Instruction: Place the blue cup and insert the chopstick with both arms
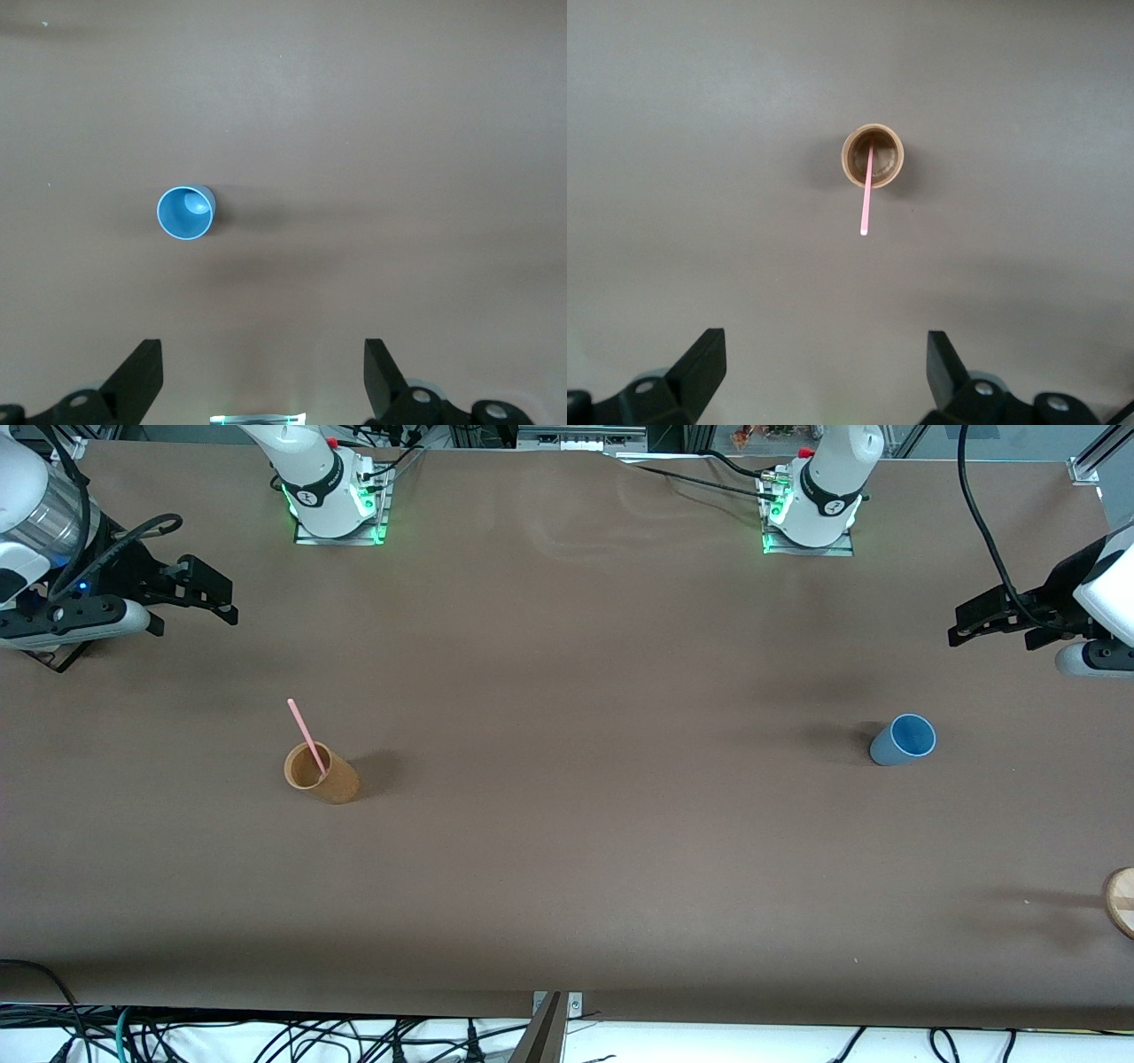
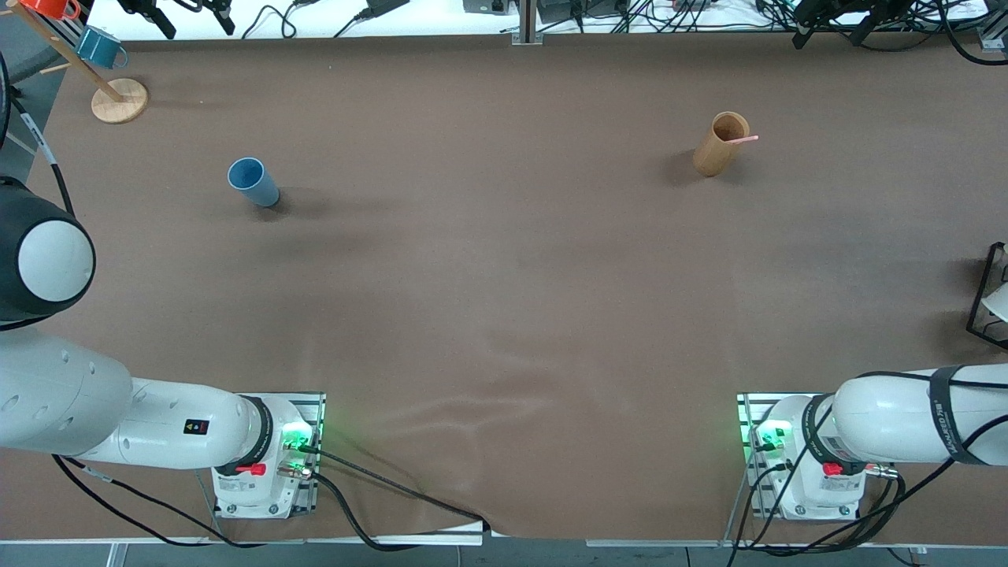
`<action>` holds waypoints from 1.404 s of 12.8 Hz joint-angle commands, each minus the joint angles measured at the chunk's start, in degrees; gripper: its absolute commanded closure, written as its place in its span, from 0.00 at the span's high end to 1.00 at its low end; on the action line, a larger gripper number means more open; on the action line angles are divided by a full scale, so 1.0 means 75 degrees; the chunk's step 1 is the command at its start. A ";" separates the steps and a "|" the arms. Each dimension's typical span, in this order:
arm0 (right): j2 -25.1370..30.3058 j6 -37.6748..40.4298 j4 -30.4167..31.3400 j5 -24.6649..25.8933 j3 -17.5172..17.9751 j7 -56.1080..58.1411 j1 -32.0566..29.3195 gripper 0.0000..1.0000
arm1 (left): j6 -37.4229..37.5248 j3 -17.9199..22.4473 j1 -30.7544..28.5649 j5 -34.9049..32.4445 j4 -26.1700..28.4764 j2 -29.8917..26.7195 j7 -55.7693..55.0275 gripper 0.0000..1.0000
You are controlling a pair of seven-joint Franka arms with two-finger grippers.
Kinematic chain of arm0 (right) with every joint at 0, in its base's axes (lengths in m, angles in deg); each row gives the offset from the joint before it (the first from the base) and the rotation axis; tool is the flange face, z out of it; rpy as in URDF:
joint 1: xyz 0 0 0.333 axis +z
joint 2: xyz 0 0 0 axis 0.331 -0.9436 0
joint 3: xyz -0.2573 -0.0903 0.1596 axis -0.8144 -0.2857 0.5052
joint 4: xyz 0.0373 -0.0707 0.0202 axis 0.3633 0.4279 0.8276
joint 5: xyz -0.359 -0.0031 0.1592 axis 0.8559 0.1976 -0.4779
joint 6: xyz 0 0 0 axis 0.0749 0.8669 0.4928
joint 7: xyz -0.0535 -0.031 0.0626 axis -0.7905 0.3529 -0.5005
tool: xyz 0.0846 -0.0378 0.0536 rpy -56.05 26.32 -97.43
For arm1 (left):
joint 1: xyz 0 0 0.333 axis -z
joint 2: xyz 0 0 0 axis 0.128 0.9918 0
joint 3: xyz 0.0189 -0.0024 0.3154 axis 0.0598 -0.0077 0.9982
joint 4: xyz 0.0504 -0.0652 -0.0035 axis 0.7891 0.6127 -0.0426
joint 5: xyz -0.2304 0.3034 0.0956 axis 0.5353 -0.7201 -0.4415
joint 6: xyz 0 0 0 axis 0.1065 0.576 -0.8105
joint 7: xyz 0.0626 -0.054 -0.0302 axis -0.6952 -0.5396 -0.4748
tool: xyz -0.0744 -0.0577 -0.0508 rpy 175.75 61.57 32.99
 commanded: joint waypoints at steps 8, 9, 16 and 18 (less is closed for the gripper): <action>0.0141 -0.0103 0.0237 0.0114 -0.0077 0.0101 0.0099 1.00 | -0.0047 -0.0012 -0.0022 0.0033 -0.0026 0.0010 -0.0066 1.00; 0.0222 -0.0114 0.0389 0.0126 -0.0077 0.0101 0.0099 1.00 | -0.0047 -0.0012 -0.0022 0.0033 -0.0026 0.0010 -0.0066 1.00; 0.0375 -0.0197 0.0660 0.0243 -0.0077 0.0113 0.0099 1.00 | -0.0128 0.0000 -0.0046 0.0056 -0.0014 0.0126 -0.0077 1.00; 0.0375 -0.0196 0.0660 0.0243 -0.0077 0.0113 0.0099 1.00 | -0.0328 0.0000 -0.0081 0.0021 -0.0014 0.0209 -0.0066 1.00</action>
